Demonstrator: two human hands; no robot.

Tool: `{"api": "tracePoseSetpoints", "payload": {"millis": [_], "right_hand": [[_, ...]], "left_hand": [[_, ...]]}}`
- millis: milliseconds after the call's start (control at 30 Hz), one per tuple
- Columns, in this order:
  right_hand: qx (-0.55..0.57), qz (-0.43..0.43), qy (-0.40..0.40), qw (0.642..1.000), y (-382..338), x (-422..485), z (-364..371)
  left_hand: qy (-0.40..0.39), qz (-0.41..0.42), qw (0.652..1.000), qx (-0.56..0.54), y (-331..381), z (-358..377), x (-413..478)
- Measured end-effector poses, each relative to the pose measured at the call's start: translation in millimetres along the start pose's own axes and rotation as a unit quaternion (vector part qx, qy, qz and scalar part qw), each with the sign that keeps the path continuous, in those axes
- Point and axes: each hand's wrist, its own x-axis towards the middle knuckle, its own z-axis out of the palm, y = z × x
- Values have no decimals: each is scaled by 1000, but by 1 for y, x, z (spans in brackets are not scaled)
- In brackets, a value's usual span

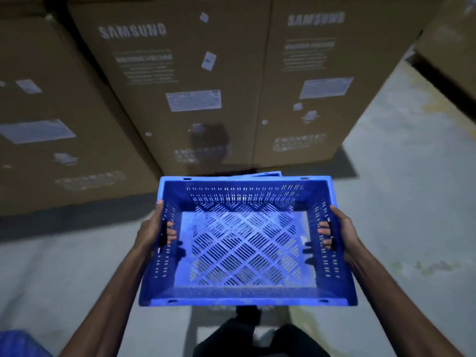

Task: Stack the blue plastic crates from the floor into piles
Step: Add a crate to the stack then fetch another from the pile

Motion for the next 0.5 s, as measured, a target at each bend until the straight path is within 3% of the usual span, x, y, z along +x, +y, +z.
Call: {"api": "tracePoseSetpoints", "payload": {"millis": [233, 500], "right_hand": [[-32, 28, -43, 998, -84, 90, 69], [-46, 65, -85, 993, -113, 198, 124]], "left_hand": [[42, -36, 998, -13, 44, 14, 88], [102, -45, 994, -3, 39, 36, 181]]}}
